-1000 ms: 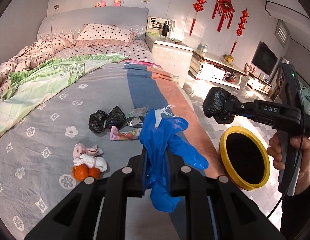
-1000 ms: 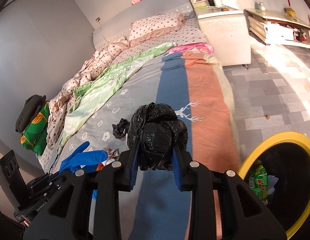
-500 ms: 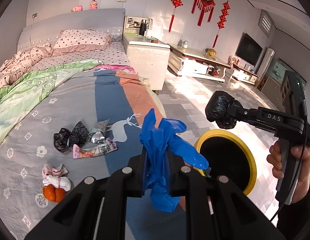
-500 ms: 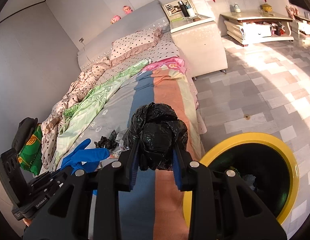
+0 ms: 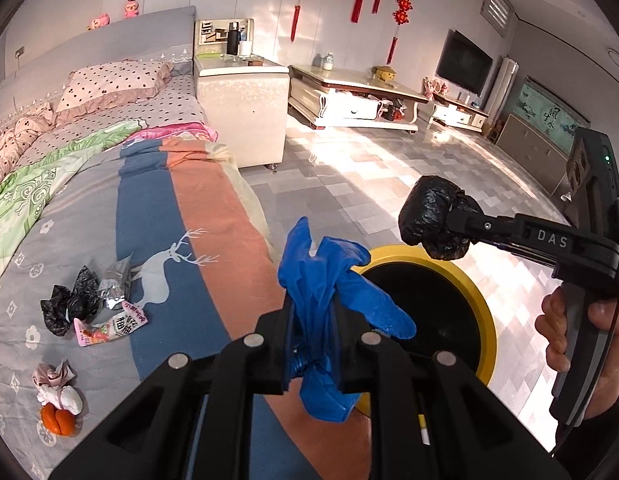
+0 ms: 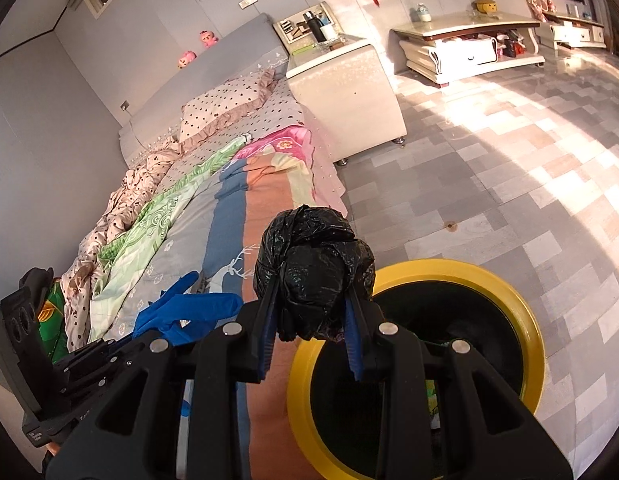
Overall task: Collect trash
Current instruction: 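Carry the black bag and blue glove in both tools over the bin, then open both tools to drop the black bag and glove into the bin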
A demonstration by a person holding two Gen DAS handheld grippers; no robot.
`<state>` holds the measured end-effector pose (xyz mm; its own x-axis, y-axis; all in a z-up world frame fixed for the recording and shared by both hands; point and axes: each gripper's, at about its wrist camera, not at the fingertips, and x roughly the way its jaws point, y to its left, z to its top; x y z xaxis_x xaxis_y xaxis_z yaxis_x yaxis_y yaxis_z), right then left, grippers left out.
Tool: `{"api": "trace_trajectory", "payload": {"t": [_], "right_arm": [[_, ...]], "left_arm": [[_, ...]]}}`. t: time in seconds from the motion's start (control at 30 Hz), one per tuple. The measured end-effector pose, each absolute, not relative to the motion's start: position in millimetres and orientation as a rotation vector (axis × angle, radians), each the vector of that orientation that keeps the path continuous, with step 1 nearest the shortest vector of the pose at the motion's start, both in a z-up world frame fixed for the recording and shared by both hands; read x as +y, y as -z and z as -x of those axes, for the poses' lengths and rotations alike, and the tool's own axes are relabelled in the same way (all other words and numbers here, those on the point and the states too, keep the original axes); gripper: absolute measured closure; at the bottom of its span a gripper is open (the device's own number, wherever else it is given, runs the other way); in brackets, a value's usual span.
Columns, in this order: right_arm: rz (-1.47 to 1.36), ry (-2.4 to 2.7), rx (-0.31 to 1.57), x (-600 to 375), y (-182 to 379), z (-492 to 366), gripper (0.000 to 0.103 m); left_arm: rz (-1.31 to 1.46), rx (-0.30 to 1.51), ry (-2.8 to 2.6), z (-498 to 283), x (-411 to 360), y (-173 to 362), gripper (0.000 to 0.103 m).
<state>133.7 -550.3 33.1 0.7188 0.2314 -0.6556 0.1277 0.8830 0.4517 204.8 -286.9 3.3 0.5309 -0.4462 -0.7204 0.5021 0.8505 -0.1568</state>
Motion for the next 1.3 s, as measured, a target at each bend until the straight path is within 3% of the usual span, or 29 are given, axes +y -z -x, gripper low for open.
{"api": "trace_trajectory", "payload": {"t": [0.77,1.0,1.3], "right_arm": [[-0.56,0.128,0.882,-605.5,39.8,-128.3,0.073],[-0.551,0.166,0.869,-607.1,36.7,-127.3,0.068],[-0.562,0.191,0.866,-602.1,31.6,-124.8,0.049]], "left_arm": [[-0.137,0.943,0.661,-201.2,-369.2,62.8,0.089],[-0.111,0.934,0.666,-199.9,-361.1,56.6,0.067],[-0.089,0.917,0.648,-197.7,-339.8,50.0,0.041]]}}
